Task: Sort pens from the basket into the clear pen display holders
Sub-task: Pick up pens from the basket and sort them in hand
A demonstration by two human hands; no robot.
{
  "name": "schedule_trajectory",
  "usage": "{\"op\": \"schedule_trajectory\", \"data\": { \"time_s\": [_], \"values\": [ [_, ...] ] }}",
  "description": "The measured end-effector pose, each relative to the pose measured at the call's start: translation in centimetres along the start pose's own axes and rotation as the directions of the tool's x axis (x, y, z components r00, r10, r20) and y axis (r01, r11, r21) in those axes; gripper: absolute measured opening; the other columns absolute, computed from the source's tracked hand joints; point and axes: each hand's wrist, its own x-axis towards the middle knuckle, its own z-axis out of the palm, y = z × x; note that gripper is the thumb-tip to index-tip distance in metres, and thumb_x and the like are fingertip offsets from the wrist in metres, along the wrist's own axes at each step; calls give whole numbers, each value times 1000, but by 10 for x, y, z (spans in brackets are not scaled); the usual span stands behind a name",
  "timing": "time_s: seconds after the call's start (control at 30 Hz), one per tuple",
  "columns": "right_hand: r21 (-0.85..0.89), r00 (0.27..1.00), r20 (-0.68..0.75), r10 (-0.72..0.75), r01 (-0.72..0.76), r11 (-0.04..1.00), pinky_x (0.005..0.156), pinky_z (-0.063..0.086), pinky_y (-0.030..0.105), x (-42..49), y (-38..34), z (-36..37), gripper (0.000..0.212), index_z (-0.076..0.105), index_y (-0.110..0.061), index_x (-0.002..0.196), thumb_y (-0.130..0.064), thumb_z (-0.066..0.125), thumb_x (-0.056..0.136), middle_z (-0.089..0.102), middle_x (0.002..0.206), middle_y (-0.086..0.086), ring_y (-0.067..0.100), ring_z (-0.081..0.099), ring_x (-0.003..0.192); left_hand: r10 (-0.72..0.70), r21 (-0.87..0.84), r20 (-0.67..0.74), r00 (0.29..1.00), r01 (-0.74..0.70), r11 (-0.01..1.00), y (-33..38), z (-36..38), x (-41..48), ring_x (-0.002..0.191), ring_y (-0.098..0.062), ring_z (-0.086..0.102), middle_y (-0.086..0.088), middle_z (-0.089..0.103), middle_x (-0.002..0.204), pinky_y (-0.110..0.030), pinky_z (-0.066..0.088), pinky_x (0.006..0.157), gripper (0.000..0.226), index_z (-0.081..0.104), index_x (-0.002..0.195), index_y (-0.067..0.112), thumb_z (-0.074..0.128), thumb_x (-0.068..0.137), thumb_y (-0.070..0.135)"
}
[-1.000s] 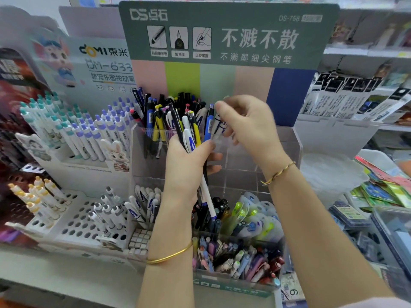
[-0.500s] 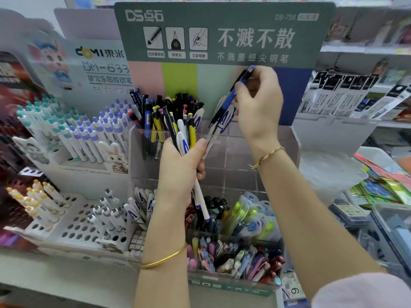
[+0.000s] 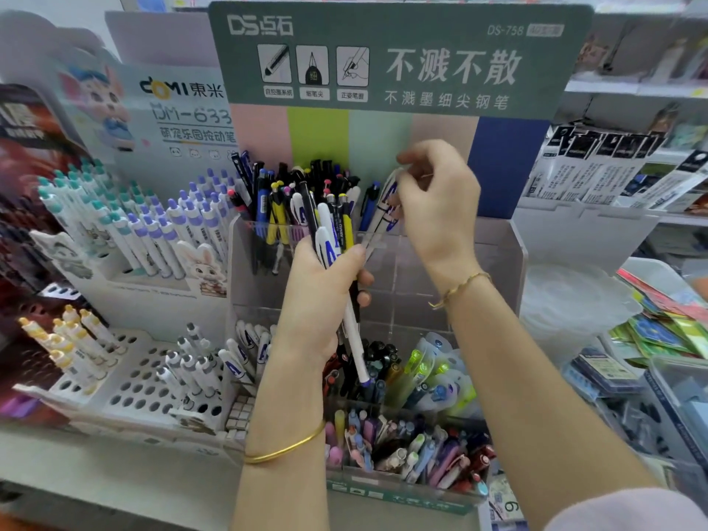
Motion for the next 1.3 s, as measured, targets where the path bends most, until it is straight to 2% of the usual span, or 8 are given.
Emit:
{"op": "schedule_trajectory", "data": {
  "time_s": [0.13, 0.27, 0.43, 0.63, 0.73, 1.0, 1.2, 1.3],
  "values": [
    [50, 918, 356, 172, -203, 978, 48, 48, 24, -11, -14, -22, 10, 65, -10, 84, -17, 62, 91, 59, 62, -4, 4, 54, 45, 31, 29, 27, 999, -32, 999, -4, 4, 2, 60, -11, 58, -6, 59, 83, -22, 45, 48, 15, 51, 107, 8, 59, 94, 8],
    [25, 778, 597, 195, -261, 965, 51, 43, 23, -17, -11, -23, 28, 63, 1, 76, -24, 70, 86, 58, 67, 5, 9, 53, 59, 51, 32, 61, 997, -53, 998, -3, 9, 1, 57, -10, 60, 3, 68, 74, -21, 45, 47, 18, 56, 112, 8, 60, 94, 13],
    [228, 911, 350, 219, -309, 923, 44, 40, 17, -4, -7, -21, 16, 61, -2, 83, -16, 64, 91, 60, 70, 7, 12, 55, 57, 19, -31, 34, 999, -18, 999, -2, 5, -1, 69, -17, 70, -7, 71, 87, -28, 56, 55, 16, 56, 112, 6, 55, 97, 12],
    [215, 992, -124, -9, 36, 976, 61, 50, 39, 21, -18, -18, 17, 47, -25, 79, -27, 59, 91, 57, 71, -2, 26, 59, 63, 26, 11, -20, 999, -26, 1000, -2, 1, -1, 49, -7, 55, 1, 67, 69, -19, 44, 43, 4, 54, 94, 11, 52, 97, 9],
    [-34, 999, 3, -44, 44, 998, 63, 38, 16, 18, -14, -11, 13, 55, -12, 86, -20, 65, 89, 48, 71, -15, 12, 49, 69, -1, -29, -38, 999, 0, 1000, 0, 3, 1, 48, -6, 48, -2, 62, 71, -19, 39, 42, 8, 51, 92, 10, 49, 97, 4],
    [-484, 970, 226, 93, 29, 875, 65, 37, 33, -1, 7, -5, 27, 60, -9, 98, -32, 69, 85, 61, 100, 11, 30, 56, 92, 23, -9, -28, 999, -24, 1000, -1, 2, -1, 55, -6, 60, 0, 66, 72, -21, 51, 50, 7, 55, 102, 5, 52, 97, 8],
    [-129, 993, 57, 106, -98, 987, 62, 40, 17, -5, -2, -23, 20, 52, -11, 90, -21, 69, 86, 49, 72, -10, 7, 50, 66, 37, -36, 58, 998, -35, 999, 2, 5, -4, 65, -11, 68, -3, 74, 82, -22, 55, 55, 10, 53, 107, 12, 53, 97, 9],
    [-69, 954, 274, 122, -107, 992, 60, 44, 26, -6, -12, -30, 29, 66, -3, 82, -30, 62, 92, 59, 67, 1, 6, 50, 59, 40, -57, 95, 995, -35, 998, 5, 10, -4, 64, -12, 67, -5, 74, 84, -22, 54, 54, 10, 54, 106, 10, 55, 96, 9]
  ]
}}
